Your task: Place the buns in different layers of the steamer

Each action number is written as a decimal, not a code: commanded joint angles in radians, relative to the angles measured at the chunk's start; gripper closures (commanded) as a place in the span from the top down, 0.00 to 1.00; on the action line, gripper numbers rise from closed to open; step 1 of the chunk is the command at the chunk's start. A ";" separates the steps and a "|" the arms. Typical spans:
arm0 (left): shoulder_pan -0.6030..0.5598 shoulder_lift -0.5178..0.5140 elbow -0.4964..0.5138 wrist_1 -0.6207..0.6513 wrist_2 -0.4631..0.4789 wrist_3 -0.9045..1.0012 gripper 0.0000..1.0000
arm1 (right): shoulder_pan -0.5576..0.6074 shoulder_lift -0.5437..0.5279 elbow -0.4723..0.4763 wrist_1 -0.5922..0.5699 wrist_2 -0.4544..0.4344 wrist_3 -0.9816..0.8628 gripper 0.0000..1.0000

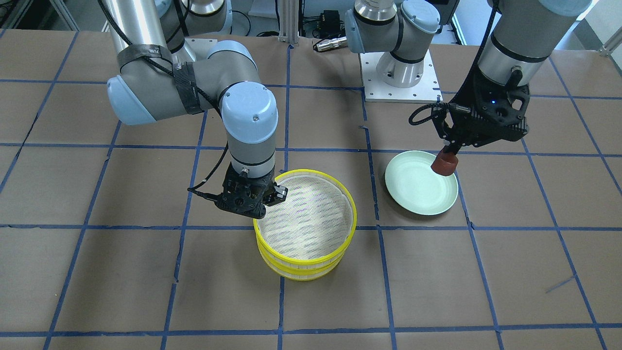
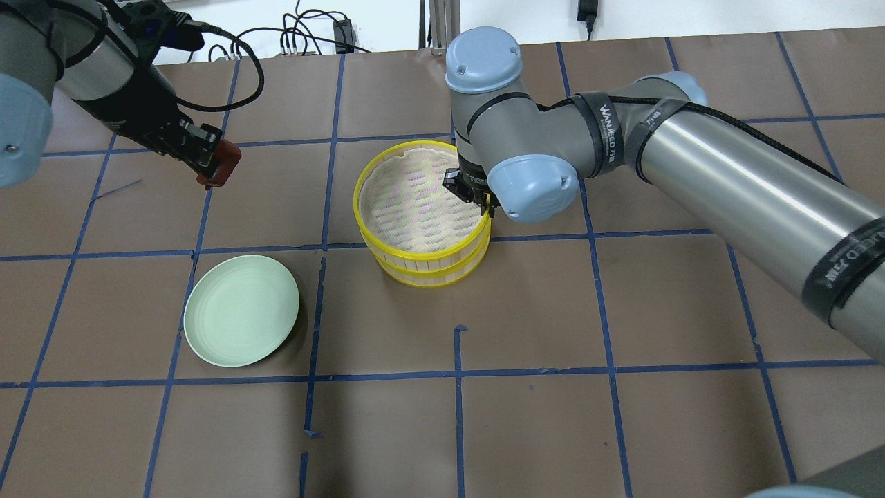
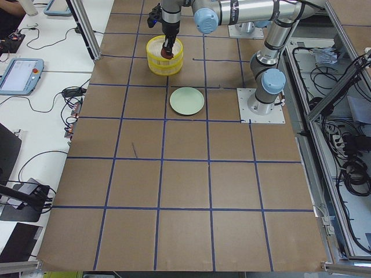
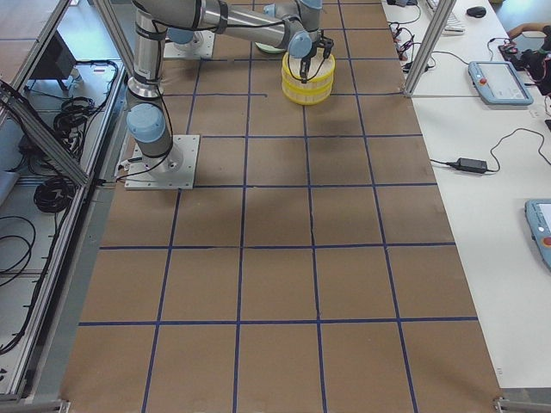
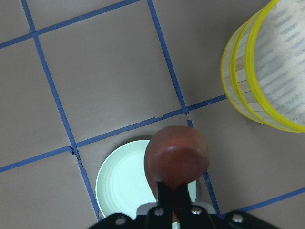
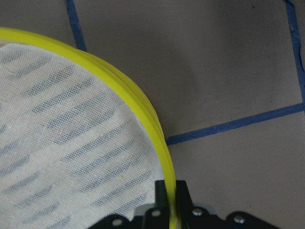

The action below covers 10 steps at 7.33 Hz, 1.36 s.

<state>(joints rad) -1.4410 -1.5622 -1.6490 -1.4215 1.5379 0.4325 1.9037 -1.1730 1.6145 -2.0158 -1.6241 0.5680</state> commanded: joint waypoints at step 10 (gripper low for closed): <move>-0.002 -0.001 -0.002 -0.001 -0.002 -0.006 0.03 | -0.044 0.007 -0.012 -0.040 0.000 -0.020 0.40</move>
<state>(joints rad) -1.4422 -1.5631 -1.6496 -1.4244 1.5384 0.4305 1.8653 -1.1663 1.6029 -2.0432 -1.6253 0.5491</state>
